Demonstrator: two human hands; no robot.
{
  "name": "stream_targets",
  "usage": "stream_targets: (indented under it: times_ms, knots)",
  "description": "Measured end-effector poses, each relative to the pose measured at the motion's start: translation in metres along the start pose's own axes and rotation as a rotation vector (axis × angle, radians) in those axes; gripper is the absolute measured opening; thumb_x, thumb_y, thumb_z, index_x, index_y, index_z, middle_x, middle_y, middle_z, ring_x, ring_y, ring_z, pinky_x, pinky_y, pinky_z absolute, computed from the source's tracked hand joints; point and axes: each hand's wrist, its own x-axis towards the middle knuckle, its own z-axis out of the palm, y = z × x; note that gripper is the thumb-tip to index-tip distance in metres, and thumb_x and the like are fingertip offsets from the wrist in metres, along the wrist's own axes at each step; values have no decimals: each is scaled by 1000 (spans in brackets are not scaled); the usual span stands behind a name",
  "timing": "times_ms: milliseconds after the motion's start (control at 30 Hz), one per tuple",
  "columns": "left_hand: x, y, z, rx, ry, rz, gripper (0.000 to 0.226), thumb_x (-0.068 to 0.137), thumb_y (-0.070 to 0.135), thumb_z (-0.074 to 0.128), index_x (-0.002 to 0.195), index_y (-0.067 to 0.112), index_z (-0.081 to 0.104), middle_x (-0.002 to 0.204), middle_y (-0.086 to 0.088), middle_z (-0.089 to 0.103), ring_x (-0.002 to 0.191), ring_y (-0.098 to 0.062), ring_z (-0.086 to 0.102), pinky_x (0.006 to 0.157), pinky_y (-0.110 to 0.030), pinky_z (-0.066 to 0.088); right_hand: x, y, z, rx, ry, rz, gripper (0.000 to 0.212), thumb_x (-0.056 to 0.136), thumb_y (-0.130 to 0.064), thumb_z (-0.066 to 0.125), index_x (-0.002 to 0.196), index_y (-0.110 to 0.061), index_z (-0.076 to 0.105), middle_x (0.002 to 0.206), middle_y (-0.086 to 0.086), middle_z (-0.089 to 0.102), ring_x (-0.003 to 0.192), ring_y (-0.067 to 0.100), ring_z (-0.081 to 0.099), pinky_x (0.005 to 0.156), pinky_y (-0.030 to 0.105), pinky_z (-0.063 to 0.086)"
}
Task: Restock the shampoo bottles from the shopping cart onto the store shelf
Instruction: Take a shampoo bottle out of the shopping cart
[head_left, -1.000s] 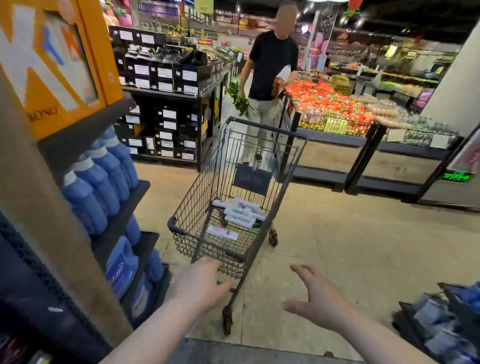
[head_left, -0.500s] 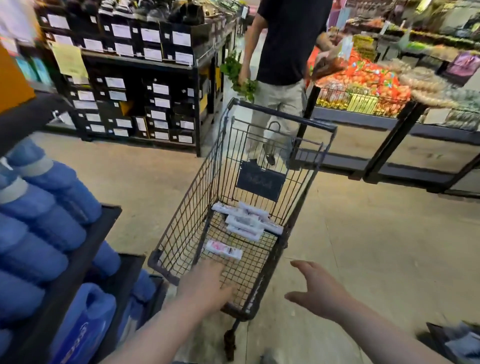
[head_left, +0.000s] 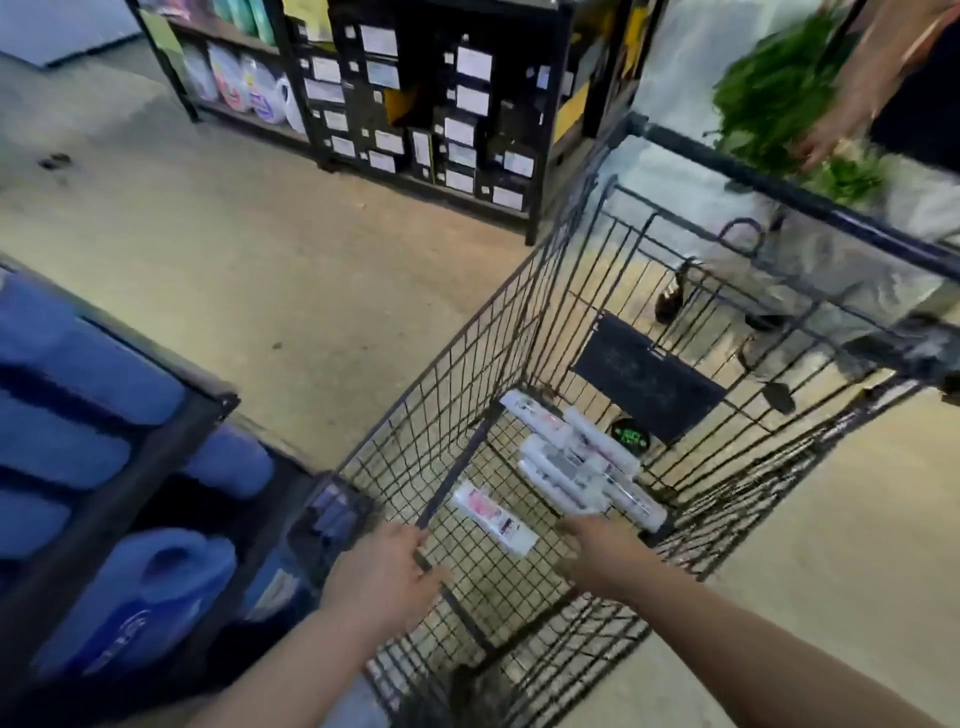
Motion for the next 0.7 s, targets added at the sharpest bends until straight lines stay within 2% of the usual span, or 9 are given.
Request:
stream_targets:
  times_ms: [67, 133, 267, 367, 433, 500, 567, 633, 700]
  knots:
    - [18, 4, 2, -24, 21, -44, 50, 88, 52, 51, 130, 25, 50, 129, 4, 50, 114, -14, 52, 93, -30, 45, 30, 3, -6, 14, -24, -11, 43, 89, -26, 57, 129, -17, 49, 128, 6, 58, 103, 19, 60, 88, 32, 51]
    - [37, 6, 5, -35, 32, -82, 47, 88, 49, 53, 128, 24, 52, 128, 3, 51, 111, -16, 54, 91, -31, 47, 61, 5, -3, 21, -52, -9, 43, 89, -27, 56, 130, -16, 49, 129, 6, 57, 100, 18, 58, 80, 26, 46]
    - [79, 5, 16, -63, 18, -140, 48, 88, 49, 53, 128, 23, 52, 129, -2, 51, 113, -22, 54, 92, -37, 48, 122, 3, 19, 95, -102, 14, 45, 87, -32, 60, 129, -16, 52, 129, 8, 57, 102, 21, 58, 83, 25, 44]
    - [114, -2, 35, -91, -3, -156, 52, 88, 49, 55, 130, 19, 51, 133, -3, 48, 114, -24, 54, 95, -37, 46, 159, -1, 48, 230, -160, 82, 35, 86, -30, 62, 116, -13, 60, 104, 7, 64, 78, 16, 57, 66, 19, 43]
    - [134, -11, 51, -107, -23, -160, 54, 88, 50, 54, 131, 19, 49, 135, -2, 46, 116, -23, 52, 96, -36, 45, 181, -2, 73, 374, -200, 166, 19, 87, -25, 62, 99, -11, 61, 82, 3, 57, 63, 12, 49, 53, 19, 37]
    - [152, -20, 66, -107, -42, -151, 54, 89, 50, 52, 133, 20, 46, 137, -2, 44, 121, -22, 48, 97, -36, 42, 207, -5, 101, 459, -215, 250, 19, 86, -24, 63, 97, -10, 60, 83, 5, 55, 68, 14, 50, 53, 20, 38]
    - [165, -26, 77, -116, -56, -137, 52, 90, 47, 51, 135, 20, 44, 138, -2, 41, 122, -21, 46, 98, -35, 39, 230, -8, 125, 607, -239, 353, 32, 85, -24, 64, 110, -5, 59, 89, 7, 56, 76, 18, 52, 63, 26, 47]
    - [179, -35, 87, -127, -71, -141, 52, 91, 45, 51, 136, 21, 42, 140, -1, 39, 125, -22, 43, 100, -36, 38, 251, -14, 145, 883, -284, 513, 39, 86, -26, 63, 119, -5, 56, 87, 6, 55, 71, 18, 51, 70, 33, 49]
    - [191, -46, 96, -149, -72, -135, 53, 90, 45, 52, 136, 20, 42, 140, -2, 39, 125, -23, 44, 101, -38, 39, 268, -21, 161, 1176, -296, 667, 43, 86, -36, 63, 117, -9, 52, 94, 8, 56, 67, 17, 49, 70, 33, 49]
